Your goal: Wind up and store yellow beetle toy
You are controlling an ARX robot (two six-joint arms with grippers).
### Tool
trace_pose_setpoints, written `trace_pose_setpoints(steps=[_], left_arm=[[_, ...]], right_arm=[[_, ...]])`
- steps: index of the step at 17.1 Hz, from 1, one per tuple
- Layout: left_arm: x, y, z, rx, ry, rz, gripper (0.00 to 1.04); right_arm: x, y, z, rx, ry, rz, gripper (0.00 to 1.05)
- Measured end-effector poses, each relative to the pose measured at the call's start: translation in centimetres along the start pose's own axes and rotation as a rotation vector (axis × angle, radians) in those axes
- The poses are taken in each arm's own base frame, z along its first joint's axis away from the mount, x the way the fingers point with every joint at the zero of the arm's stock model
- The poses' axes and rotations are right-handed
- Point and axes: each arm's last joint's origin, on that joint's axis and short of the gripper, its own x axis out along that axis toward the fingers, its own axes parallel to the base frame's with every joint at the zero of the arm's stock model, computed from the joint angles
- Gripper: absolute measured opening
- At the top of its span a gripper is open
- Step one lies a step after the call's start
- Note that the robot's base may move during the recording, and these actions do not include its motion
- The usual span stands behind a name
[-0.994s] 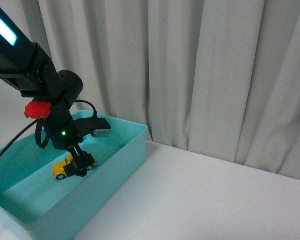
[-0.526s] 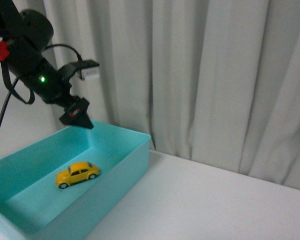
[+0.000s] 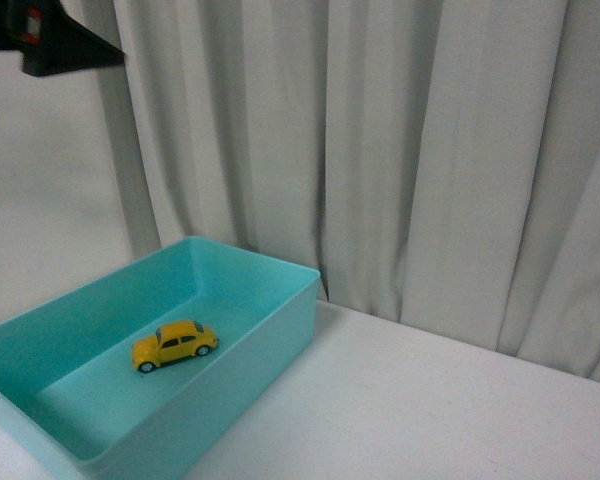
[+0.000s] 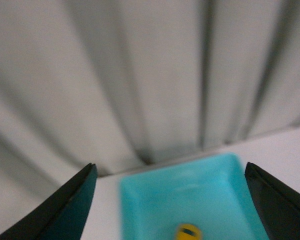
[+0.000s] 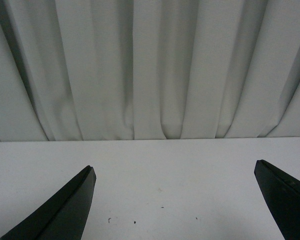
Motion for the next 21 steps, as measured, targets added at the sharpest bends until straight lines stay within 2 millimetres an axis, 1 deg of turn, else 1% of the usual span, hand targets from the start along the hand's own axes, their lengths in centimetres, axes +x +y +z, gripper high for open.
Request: trace_pose_setpoints(steps=[2,4,5,7,8,9,10,11,12,13,16,17,21], left_arm=[[-1.2,-0.7,-0.2,-0.016,-0.039,0.064,0.83],[-2.2,-2.0,-0.6,-0.036,-0.089,0.109,0.78],[-2.8,-3.0,-0.8,-0.050,-0.121,0.127,0.74],[-3.6,-5.8,-1.4,-0.077,-0.213,0.142,0.63],[-4.0,-8.7,-2.5,-0.104,-0.272,0.115,0.52],[-4.0,-10.9,-4.0,-0.142,-0.273,0.083,0.41],[-4.0,-12.5,-6.1,-0.190,-0.237,0.100,0.28],[-4.1,-13.9,-7.6,-0.217,-0.215,0.113,0.16],[-4.3,-15.0,-8.1,-0.219,-0.222,0.104,0.05],[-4.5,-15.9,-8.5,-0.221,-0.234,0.102,0.02],[-5.1,-18.1,-10.1,-0.221,-0.235,0.102,0.02],[-5.2,-18.7,-10.7,-0.222,-0.231,0.104,0.02],[-5.8,-20.2,-11.8,-0.220,-0.240,0.103,0.02]], right_arm=[[0.0,0.0,0.0,0.000,0.000,0.000,0.98],[0.0,0.0,0.0,0.000,0.000,0.000,0.98],[0.0,0.0,0.0,0.000,0.000,0.000,0.98],[0.0,0.0,0.0,0.000,0.000,0.001,0.98],[0.0,0.0,0.0,0.000,0.000,0.000,0.98],[0.0,0.0,0.0,0.000,0.000,-0.001,0.98],[0.0,0.0,0.0,0.000,0.000,0.000,0.98],[0.0,0.0,0.0,0.000,0.000,0.000,0.98],[0.0,0.0,0.0,0.000,0.000,-0.001,0.98],[0.0,0.0,0.0,0.000,0.000,0.003,0.98],[0.0,0.0,0.0,0.000,0.000,0.000,0.98],[0.0,0.0,0.0,0.000,0.000,0.000,0.98],[0.0,0.0,0.0,0.000,0.000,0.000,0.98]])
